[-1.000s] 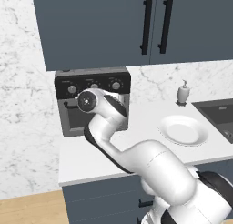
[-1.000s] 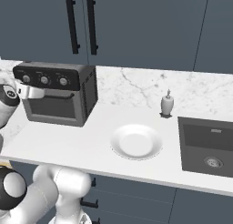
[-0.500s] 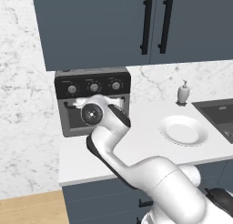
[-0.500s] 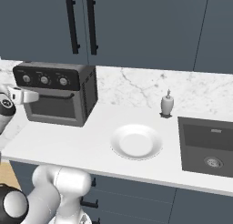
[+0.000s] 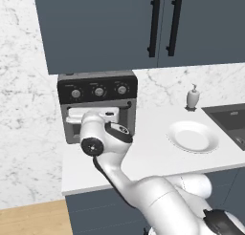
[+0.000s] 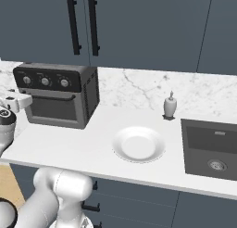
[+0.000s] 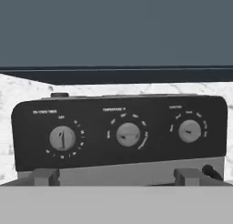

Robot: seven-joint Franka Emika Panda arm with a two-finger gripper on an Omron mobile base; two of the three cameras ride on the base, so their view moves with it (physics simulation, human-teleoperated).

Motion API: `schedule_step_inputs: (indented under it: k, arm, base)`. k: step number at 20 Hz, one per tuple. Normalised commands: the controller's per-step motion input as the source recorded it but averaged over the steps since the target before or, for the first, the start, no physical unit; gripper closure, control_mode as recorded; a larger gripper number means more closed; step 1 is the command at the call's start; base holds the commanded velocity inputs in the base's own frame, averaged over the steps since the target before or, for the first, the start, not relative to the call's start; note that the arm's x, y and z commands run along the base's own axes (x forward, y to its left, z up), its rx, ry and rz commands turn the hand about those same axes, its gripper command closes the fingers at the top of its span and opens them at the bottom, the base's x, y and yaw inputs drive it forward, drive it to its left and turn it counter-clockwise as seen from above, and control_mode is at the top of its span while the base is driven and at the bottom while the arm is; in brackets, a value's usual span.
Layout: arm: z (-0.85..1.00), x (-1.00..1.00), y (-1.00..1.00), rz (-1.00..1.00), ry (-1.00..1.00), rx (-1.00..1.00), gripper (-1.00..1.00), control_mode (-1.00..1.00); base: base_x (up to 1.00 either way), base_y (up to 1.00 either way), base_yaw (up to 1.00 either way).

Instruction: Pick up the kebab skewer and baguette bread, and place them inside the toaster oven. Close the toaster oven door and start by setting the timer.

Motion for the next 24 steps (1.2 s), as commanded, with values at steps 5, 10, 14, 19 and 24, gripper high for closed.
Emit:
schedule_step_inputs:
  k: [5, 10, 14, 19, 24]
  arm:
    - [0.06, -0.01, 0.28, 0.00, -0.08, 0.00, -1.00, -1.00]
    - [0.28, 0.21, 0.08, 0.00, 0.00, 0.00, -1.00, -1.00]
    - [0.31, 0.33, 0.19, 0.00, 0.00, -0.01, -1.00, -1.00]
    - [-0.01, 0.23, 0.19, 0.00, -0.03, -0.03, -1.00, -1.00]
    - [-0.04, 0.26, 0.02, 0.00, -0.09, -0.03, -1.00, -1.00]
  base:
    - [0.00, 0.00, 0.00]
    - [0.00, 0.00, 0.00]
    - [0.00, 0.00, 0.00]
    - [0.00, 0.00, 0.00]
    - [0.00, 0.00, 0.00]
